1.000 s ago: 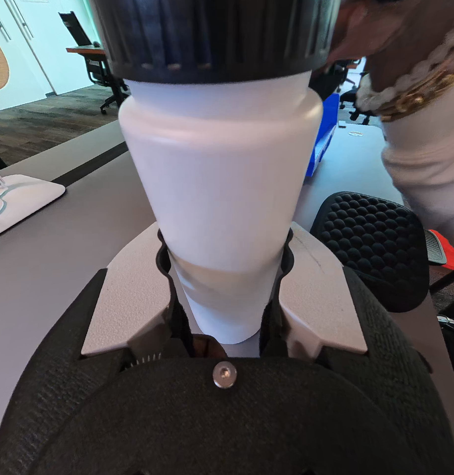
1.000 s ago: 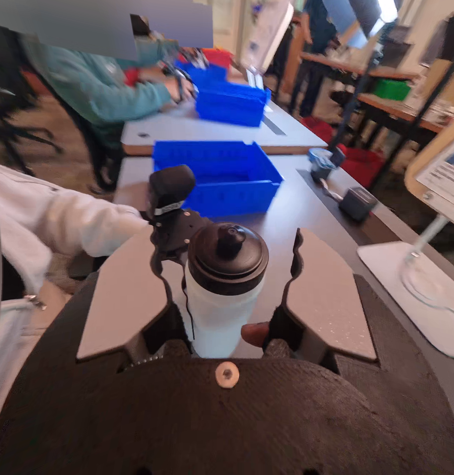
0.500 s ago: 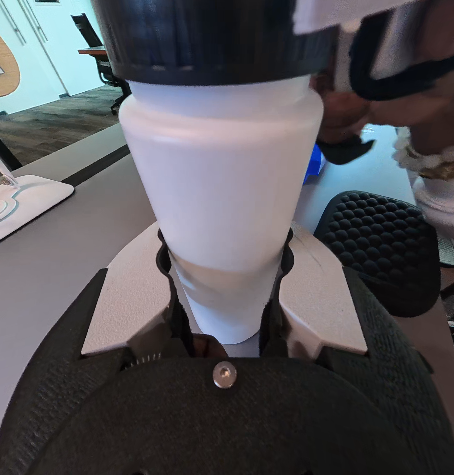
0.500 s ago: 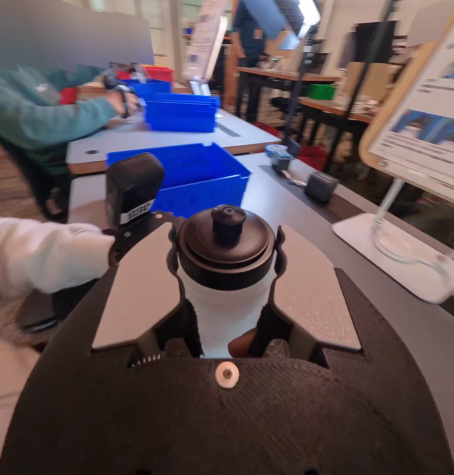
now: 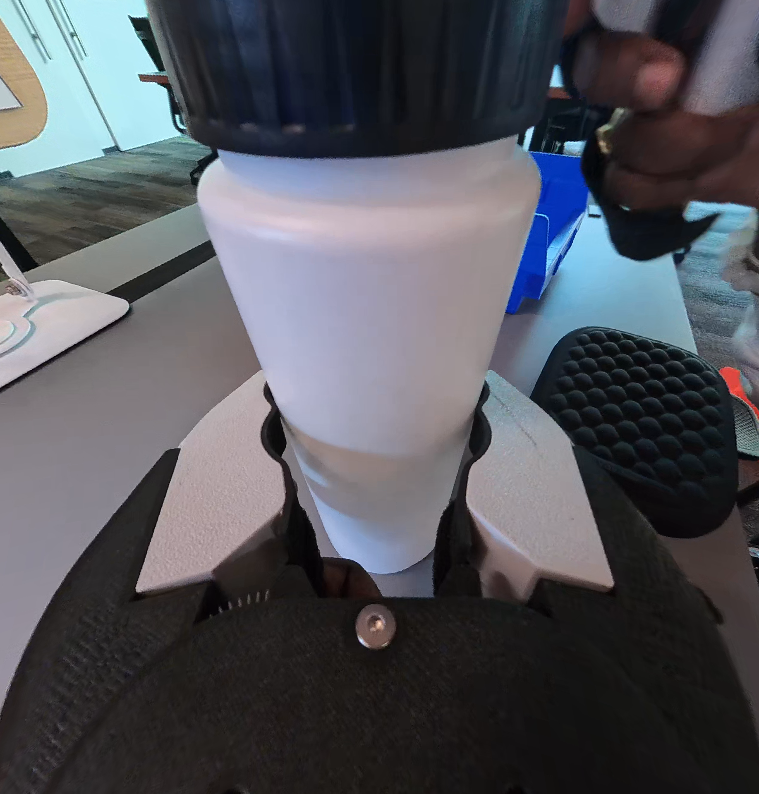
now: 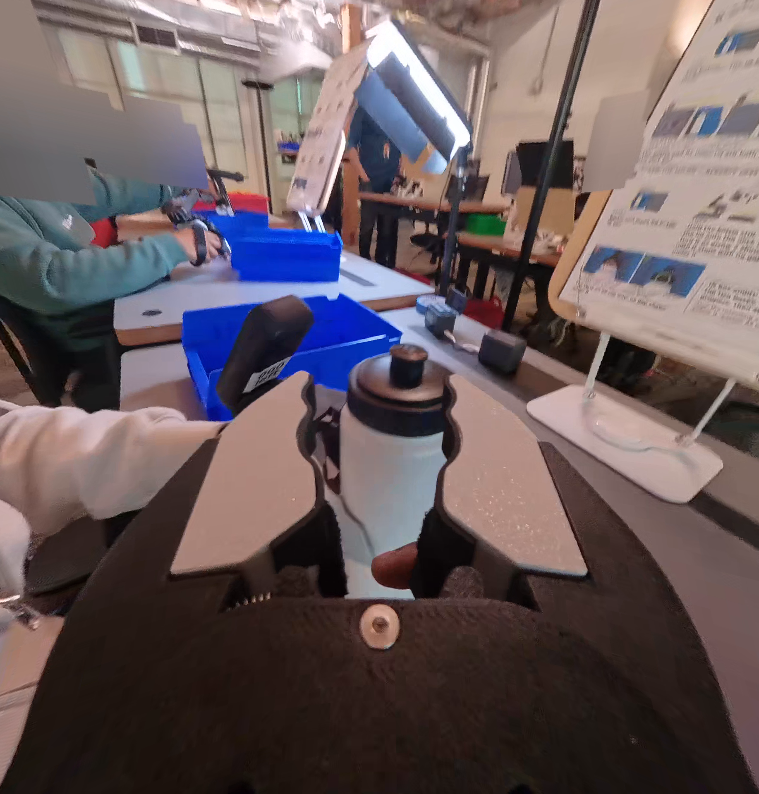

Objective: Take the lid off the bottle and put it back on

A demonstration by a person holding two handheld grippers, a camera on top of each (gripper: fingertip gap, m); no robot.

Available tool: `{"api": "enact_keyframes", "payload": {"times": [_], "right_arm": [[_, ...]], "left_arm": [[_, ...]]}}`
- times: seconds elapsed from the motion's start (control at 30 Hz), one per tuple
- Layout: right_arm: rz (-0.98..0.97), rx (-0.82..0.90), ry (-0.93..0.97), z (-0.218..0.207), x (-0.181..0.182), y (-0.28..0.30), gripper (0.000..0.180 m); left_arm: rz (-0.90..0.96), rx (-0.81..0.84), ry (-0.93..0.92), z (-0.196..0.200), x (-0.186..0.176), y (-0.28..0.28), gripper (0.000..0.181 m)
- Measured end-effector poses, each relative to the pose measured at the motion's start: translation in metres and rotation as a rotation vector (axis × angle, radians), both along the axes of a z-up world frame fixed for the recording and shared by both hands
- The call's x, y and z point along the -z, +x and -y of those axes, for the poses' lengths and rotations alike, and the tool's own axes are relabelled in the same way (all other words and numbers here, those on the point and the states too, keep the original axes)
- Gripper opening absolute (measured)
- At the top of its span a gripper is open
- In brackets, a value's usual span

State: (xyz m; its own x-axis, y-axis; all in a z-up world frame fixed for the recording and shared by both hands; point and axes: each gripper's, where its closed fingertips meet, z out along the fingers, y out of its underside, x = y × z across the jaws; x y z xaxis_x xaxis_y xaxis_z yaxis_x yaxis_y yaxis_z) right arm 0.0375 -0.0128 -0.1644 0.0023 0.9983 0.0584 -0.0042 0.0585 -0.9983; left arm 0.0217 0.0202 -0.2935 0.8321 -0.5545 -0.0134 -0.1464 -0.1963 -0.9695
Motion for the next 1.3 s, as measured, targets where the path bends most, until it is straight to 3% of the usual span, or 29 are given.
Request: {"api": "enact_keyframes", "payload": {"times": [0.07, 0.2, 0.23, 0.3, 0.33, 0.43, 0.6, 0.67, 0.8, 0.97, 1.03, 1.07, 1.17, 1.3], "right_arm": [[-0.005, -0.054, 0.008, -0.008, -0.003, -0.009, 0.068], [0.199, -0.296, -0.003, -0.006, 0.033, -0.038, 0.104], [0.204, -0.352, -0.006, -0.004, 0.036, -0.042, 0.101], [0.154, -0.416, -0.018, 0.000, 0.034, -0.045, 0.077], [0.139, -0.407, -0.027, -0.001, 0.033, -0.045, 0.077], [0.100, -0.271, -0.039, -0.004, 0.033, -0.045, 0.077], [0.087, 0.172, -0.025, -0.014, 0.033, -0.040, 0.077], [0.121, 0.188, 0.027, -0.012, 0.034, -0.039, 0.078], [0.143, -0.228, -0.017, 0.011, 0.028, -0.036, 0.110], [0.227, -0.437, 0.066, 0.006, 0.038, -0.035, 0.105], [0.245, -0.531, 0.058, 0.016, 0.043, -0.035, 0.088], [0.223, -0.513, 0.061, 0.014, 0.042, -0.036, 0.079], [0.170, -0.444, 0.007, 0.012, 0.041, -0.039, 0.079], [0.141, -0.065, -0.002, -0.002, 0.041, -0.041, 0.079]], "left_arm": [[-0.006, 0.010, 0.006, 0.001, 0.000, 0.001, 0.086], [-0.013, 0.057, 0.017, 0.004, 0.000, 0.007, 0.086], [-0.006, 0.074, 0.016, 0.005, 0.000, 0.008, 0.086], [0.000, 0.085, 0.012, 0.007, 0.000, 0.009, 0.086], [0.000, 0.083, 0.011, 0.007, 0.000, 0.009, 0.086], [-0.008, 0.049, 0.013, 0.005, 0.000, 0.009, 0.086], [-0.031, 0.005, 0.024, 0.005, 0.000, 0.012, 0.086], [-0.027, 0.022, 0.022, 0.006, 0.000, 0.012, 0.086], [0.014, 0.104, 0.008, 0.009, 0.000, 0.013, 0.086], [0.012, 0.188, 0.018, 0.016, -0.001, 0.018, 0.086], [0.013, 0.218, 0.022, 0.019, -0.001, 0.020, 0.086], [0.017, 0.223, 0.022, 0.020, -0.001, 0.021, 0.086], [0.016, 0.189, 0.020, 0.018, -0.001, 0.020, 0.086], [0.005, 0.107, 0.027, 0.013, -0.001, 0.019, 0.086]]}}
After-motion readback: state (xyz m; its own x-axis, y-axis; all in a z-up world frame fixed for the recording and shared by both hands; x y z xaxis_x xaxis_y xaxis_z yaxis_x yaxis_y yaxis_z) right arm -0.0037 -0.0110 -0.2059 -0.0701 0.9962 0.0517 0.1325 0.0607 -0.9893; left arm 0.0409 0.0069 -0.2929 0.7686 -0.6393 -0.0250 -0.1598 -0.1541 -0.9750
